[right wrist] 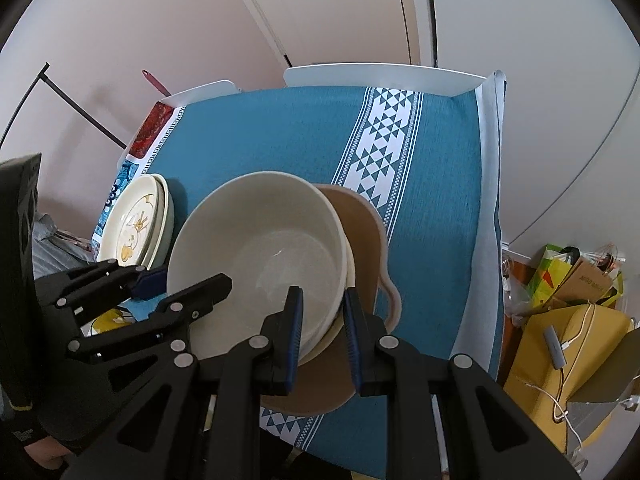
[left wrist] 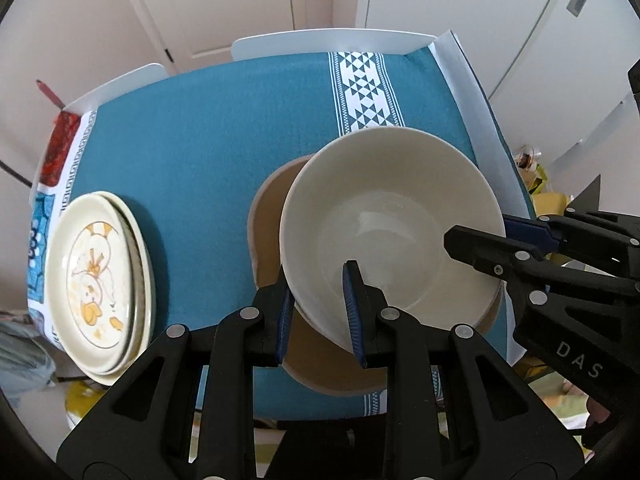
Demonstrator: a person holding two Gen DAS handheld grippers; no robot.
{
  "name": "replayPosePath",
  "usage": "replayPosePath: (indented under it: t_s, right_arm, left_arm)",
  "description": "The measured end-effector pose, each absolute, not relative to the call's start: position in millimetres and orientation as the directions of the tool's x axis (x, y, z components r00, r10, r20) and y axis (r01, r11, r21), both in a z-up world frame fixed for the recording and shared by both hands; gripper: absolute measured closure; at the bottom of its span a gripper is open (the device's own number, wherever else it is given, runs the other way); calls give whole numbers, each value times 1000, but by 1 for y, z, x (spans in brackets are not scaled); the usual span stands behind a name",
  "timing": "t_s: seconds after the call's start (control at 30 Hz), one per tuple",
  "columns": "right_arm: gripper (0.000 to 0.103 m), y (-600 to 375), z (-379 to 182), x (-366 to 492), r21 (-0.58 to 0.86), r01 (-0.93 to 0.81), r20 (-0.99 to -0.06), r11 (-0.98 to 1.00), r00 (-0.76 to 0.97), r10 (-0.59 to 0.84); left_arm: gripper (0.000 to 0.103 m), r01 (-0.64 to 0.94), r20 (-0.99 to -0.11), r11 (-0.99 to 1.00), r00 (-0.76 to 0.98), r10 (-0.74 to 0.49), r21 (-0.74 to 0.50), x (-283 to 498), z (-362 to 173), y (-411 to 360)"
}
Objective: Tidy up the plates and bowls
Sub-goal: 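Lower the small white bowl into the cream bowl with both grippers, then open both grippers and pull them back from the nested bowls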
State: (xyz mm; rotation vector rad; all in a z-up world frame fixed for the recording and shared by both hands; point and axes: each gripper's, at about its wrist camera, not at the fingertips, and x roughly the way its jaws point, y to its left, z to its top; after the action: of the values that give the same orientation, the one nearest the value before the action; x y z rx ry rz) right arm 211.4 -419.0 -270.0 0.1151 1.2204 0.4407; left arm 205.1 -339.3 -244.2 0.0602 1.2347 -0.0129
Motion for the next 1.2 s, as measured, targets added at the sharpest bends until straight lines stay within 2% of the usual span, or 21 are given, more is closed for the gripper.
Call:
replayPosePath:
  t_s: [0.47,0.6,0.7,0.73,0.77,0.83,0.9,0.93,0.97,1.0,1.03,1.13,1.2]
  right_arm:
    - [84,-417,-268,210,302,-274,-887,913,271,374]
    - [84,-420,-263,208,305,-262,-878,916,294,377]
    - [84,-427,-256,206,334,-242,-861,911,316,400]
    - [84,-429,-253,206,337,-234,-857,912,324,400]
    - [84,-431,-251,206,337,-230,-855,913,331,399]
    - [84,-434,-246,205,341,-226,-849,913,343,402]
    - [72,-438,-239,203,345,-219,-840,913,363,404]
    - [46,-442,-234,201,344,-217,-833,914,379,403]
    - [14,-445,-229,199,338,-213,-826,916,398,398]
    - [4,-448,-226,198,336,-211,-819,918,415,396]
    - [1,-453,-220,195,338,-211,-802,917,445,398]
    - [1,-467,-206,186,325,-216,-768,921,507,391]
    - [1,-473,-200,183,294,-223,-777,930,511,368]
  left_arm:
    - [82,39,-941,998,338,36,52,204,-245,-337]
    - [81,31,-939,1000,345,-12,-1,201,-242,-330]
    - [74,38,-926,999,376,-30,-17,196,-234,-328]
    - [60,41,-919,999,393,-31,-16,193,-230,-328]
    - [31,44,-914,999,405,-34,-18,191,-227,-327]
    - [2,43,-898,999,439,-38,-21,187,-219,-325]
    - [1,37,-882,999,471,-35,-20,182,-209,-320]
    - [1,43,-877,999,478,-45,-28,181,-205,-316]
    - [1,43,-871,999,489,-51,-34,179,-200,-311]
    - [1,40,-864,998,501,-53,-39,177,-196,-307]
    - [1,38,-853,998,519,-60,-47,173,-189,-300]
    - [1,44,-800,999,598,-51,-31,160,-167,-286]
    - [1,64,-773,998,633,-38,4,153,-156,-282]
